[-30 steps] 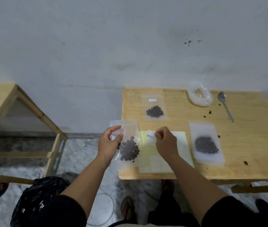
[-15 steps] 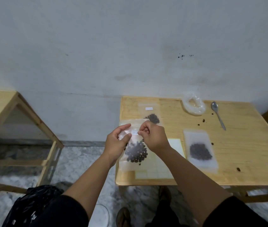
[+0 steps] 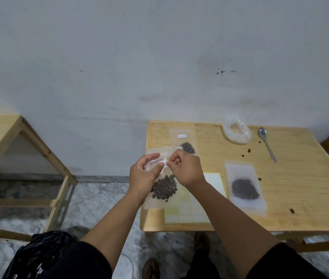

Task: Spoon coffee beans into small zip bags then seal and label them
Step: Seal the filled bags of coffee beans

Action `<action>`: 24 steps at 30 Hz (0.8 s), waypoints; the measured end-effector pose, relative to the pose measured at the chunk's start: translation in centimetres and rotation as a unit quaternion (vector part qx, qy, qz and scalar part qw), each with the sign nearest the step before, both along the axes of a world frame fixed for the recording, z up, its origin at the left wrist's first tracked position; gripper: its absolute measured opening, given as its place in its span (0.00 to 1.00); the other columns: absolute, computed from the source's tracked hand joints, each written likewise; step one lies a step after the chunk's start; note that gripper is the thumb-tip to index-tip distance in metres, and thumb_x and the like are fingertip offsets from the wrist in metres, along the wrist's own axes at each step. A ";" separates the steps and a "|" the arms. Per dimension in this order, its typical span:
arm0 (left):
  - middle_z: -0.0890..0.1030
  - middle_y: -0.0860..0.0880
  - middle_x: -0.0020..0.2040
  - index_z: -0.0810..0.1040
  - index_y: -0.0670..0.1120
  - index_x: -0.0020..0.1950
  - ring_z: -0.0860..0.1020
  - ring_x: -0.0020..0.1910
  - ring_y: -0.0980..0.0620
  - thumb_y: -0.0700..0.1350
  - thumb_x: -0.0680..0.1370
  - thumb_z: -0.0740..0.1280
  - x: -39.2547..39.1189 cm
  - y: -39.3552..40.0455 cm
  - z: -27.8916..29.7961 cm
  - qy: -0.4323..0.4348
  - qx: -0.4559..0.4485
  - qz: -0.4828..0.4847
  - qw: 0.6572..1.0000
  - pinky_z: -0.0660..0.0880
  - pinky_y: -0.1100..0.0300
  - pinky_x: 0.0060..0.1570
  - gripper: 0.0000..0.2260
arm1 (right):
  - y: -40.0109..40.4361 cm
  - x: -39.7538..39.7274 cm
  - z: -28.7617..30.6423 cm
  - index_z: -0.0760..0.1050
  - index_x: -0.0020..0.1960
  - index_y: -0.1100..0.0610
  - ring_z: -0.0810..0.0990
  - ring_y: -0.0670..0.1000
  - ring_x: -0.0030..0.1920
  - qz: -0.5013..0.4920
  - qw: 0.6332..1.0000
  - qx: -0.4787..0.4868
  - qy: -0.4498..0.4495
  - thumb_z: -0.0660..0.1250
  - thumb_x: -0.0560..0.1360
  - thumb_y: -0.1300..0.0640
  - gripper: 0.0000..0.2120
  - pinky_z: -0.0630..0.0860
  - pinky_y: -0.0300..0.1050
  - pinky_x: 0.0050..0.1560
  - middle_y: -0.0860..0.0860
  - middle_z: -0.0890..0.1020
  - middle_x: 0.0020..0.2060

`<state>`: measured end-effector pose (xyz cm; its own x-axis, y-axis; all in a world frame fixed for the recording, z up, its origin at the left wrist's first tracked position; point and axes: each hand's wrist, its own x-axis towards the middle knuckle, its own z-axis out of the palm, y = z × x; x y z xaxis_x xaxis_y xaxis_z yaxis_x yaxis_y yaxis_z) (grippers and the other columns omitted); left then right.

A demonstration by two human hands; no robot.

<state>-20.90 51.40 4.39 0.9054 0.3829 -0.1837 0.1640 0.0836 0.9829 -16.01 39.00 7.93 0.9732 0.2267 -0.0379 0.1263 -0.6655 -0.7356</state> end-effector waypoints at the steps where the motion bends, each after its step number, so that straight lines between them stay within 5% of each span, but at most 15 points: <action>1: 0.82 0.57 0.52 0.81 0.55 0.51 0.80 0.51 0.57 0.42 0.72 0.73 0.2 -0.2 0.1 -0.004 0.004 0.005 1.000 0.77 0.57 0.56 0.11 | 0.0 0.0 -0.1 0.75 0.43 0.56 0.73 0.43 0.31 -0.010 1.000 0.004 -0.006 0.69 0.73 0.58 0.04 0.70 0.36 0.38 0.46 0.75 0.30; 4: 0.81 0.56 0.52 0.80 0.55 0.51 0.79 0.43 0.66 0.41 0.74 0.71 0.8 -0.6 0.4 -0.008 0.003 0.008 1.000 0.77 0.66 0.49 0.10 | 0.1 -0.1 -0.3 0.74 0.47 0.57 0.74 0.48 0.37 -0.049 0.997 0.005 -0.055 0.70 0.72 0.56 0.08 0.72 0.39 0.41 0.48 0.75 0.36; 9: 0.82 0.49 0.53 0.81 0.57 0.49 0.82 0.51 0.48 0.41 0.72 0.72 1.4 -0.2 0.3 0.008 -0.051 0.042 0.998 0.78 0.48 0.56 0.11 | -0.6 0.1 -0.7 0.74 0.48 0.53 0.73 0.43 0.45 -0.092 0.988 0.086 -0.084 0.73 0.68 0.59 0.12 0.69 0.33 0.49 0.49 0.71 0.49; 13: 0.82 0.49 0.54 0.80 0.56 0.50 0.81 0.52 0.50 0.41 0.73 0.72 2.1 -0.6 0.5 0.007 -0.060 0.040 0.997 0.77 0.50 0.57 0.11 | -0.9 0.5 -0.9 0.77 0.41 0.53 0.76 0.45 0.43 -0.034 0.974 0.223 0.006 0.71 0.70 0.64 0.07 0.71 0.38 0.51 0.46 0.79 0.40; 19: 0.81 0.55 0.51 0.79 0.55 0.50 0.79 0.52 0.55 0.44 0.73 0.72 3.1 -1.4 0.7 0.005 0.017 -0.005 1.000 0.77 0.55 0.55 0.09 | -1.7 2.0 -1.0 0.83 0.42 0.55 0.81 0.43 0.45 -0.061 0.966 0.240 0.080 0.74 0.69 0.61 0.03 0.75 0.38 0.52 0.45 0.84 0.39; 24: 0.83 0.52 0.45 0.79 0.57 0.47 0.80 0.39 0.53 0.46 0.73 0.72 4.5 -2.5 0.7 0.028 0.050 -0.007 0.998 0.78 0.60 0.44 0.07 | -2.1 3.5 -1.4 0.82 0.40 0.53 0.80 0.45 0.42 -0.125 0.958 0.248 0.072 0.72 0.69 0.59 0.02 0.75 0.39 0.49 0.44 0.83 0.36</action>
